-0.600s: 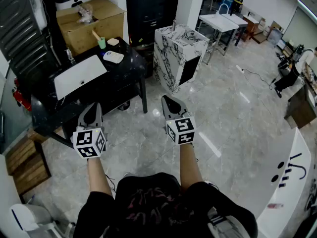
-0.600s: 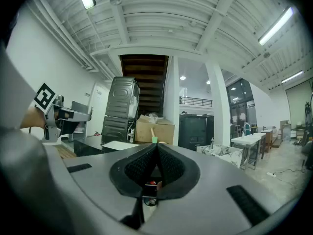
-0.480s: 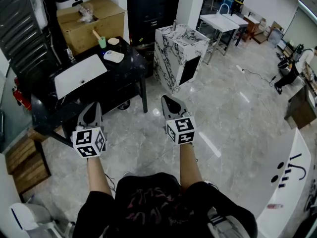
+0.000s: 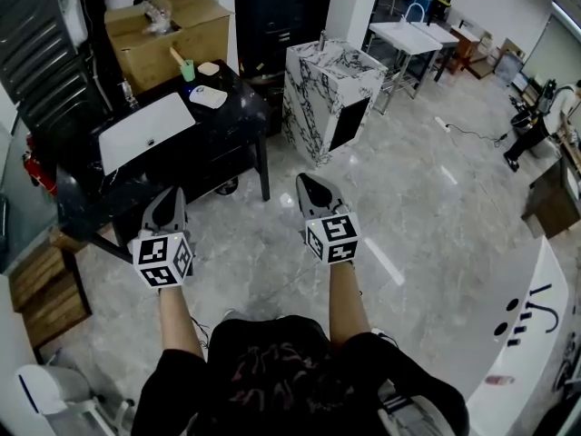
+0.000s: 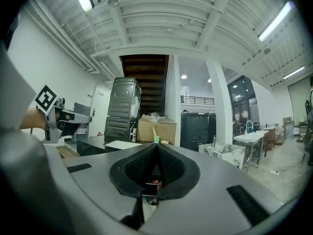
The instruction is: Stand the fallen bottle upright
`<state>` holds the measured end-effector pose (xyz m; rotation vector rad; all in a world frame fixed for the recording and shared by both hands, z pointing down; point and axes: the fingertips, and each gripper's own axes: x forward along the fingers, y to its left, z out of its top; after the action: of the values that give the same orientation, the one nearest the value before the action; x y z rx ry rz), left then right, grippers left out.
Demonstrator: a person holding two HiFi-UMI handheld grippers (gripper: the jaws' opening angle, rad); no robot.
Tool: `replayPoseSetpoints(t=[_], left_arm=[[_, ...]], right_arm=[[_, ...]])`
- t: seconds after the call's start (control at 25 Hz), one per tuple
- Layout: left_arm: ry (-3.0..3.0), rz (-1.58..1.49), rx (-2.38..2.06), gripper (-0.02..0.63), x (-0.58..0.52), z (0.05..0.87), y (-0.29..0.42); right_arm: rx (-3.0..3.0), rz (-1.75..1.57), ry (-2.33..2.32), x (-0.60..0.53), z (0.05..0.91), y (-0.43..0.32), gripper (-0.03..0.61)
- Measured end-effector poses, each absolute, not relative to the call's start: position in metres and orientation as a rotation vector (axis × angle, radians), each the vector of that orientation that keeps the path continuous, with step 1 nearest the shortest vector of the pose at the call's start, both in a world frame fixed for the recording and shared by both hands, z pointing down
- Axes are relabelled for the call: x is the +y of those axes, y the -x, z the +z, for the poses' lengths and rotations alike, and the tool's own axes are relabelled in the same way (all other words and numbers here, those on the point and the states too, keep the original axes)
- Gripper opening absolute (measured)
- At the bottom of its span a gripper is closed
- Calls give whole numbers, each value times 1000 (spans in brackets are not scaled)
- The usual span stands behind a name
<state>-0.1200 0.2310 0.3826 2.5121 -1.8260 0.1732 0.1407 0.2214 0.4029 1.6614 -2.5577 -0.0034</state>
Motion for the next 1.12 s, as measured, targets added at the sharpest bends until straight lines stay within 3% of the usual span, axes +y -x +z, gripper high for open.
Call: replayPoseSetpoints(t=[0.6, 1.12], left_arm=[[-2482, 257, -1888, 17, 210, 391, 130], [-2441, 273, -1825, 17, 107, 430, 147]], right_arm=[[-2550, -42, -1604, 185, 417, -127, 14], [-2499, 12, -1599, 90, 446, -110, 14]])
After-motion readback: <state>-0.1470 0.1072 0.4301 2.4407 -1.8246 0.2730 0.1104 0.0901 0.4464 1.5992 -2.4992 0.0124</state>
